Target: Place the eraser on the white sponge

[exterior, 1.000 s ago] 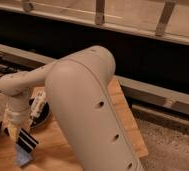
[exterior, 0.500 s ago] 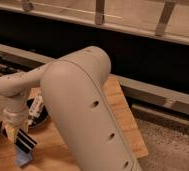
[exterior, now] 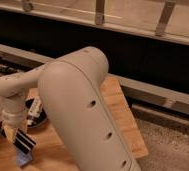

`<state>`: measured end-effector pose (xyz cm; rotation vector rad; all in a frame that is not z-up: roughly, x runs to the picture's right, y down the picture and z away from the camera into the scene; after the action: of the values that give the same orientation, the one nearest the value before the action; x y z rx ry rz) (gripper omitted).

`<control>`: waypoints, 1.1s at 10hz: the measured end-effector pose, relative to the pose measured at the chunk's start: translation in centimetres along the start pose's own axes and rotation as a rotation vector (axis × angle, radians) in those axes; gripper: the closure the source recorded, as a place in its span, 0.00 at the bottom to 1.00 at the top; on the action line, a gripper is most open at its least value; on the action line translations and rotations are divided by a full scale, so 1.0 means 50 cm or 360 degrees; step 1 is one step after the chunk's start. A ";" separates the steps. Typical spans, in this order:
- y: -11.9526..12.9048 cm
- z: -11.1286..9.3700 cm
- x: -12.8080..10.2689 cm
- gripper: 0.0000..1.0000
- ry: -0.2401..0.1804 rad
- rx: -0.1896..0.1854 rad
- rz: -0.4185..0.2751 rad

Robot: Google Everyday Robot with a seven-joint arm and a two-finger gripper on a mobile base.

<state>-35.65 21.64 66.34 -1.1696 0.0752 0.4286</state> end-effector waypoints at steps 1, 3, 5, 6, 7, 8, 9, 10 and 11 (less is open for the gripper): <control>0.002 0.003 -0.003 0.72 0.0001 0.0000 -0.0004; 0.004 0.004 -0.005 0.69 0.0002 0.0002 -0.0008; 0.001 0.007 -0.005 0.69 0.0004 0.0003 -0.0008; 0.001 0.011 -0.006 0.69 0.0008 0.0005 -0.0010; 0.001 0.014 -0.007 0.68 0.0006 0.0006 -0.0012; 0.000 0.016 -0.008 0.64 0.0006 0.0006 -0.0012; -0.001 0.020 -0.009 0.54 0.0006 0.0007 -0.0014; 0.000 0.022 -0.009 0.49 0.0009 0.0008 -0.0015; -0.001 0.023 -0.010 0.49 0.0008 0.0008 -0.0015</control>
<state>-36.26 22.52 66.97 -1.1653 0.0751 0.4171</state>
